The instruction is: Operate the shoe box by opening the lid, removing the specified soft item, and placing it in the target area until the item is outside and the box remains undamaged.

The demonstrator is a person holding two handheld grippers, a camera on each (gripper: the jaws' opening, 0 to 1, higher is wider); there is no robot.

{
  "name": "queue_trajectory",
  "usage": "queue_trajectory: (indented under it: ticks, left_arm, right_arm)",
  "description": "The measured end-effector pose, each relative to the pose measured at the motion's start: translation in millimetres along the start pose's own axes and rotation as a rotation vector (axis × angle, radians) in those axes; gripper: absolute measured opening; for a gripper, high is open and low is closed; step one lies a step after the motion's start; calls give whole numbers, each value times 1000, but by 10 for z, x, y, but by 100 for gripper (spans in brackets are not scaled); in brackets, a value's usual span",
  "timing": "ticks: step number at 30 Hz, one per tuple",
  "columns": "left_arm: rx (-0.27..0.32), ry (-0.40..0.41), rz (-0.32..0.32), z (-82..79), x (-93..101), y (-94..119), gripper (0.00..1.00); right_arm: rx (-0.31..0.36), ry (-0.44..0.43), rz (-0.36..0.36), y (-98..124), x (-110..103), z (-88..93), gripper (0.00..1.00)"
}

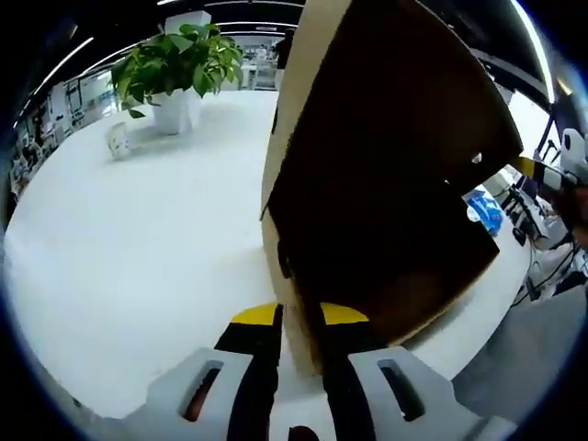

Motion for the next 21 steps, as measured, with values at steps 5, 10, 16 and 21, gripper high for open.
queue_trajectory:
  ticks: [5, 10, 16, 21]
  left_arm:
    - [36, -18, -24, -107, -18, 138, 12]
    - [72, -14, -3, -170, 26, 217, 12]
    - [111, -31, 63, -168, 163, 255, 6]
    - [136, -52, 94, -214, 230, 236, 3]
  right_arm:
    - [-19, 26, -6, 39, -11, 67, 0]
    - [-37, 28, -9, 58, -21, 152, 0]
    - [-67, 35, -17, 80, -30, 254, 0]
    - [-94, 21, -13, 91, -7, 384, 0]
Point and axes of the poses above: the point that each gripper's makers call its tool centre point, and the gripper's own axes: y roughly backward along the fingers, x roughly to its right, z roughly out of its underside, the point moved 8 cm from there along y, roughly backward along the fingers, and after that the axes turned 8 degrees about -y, right-handed, at the moved point
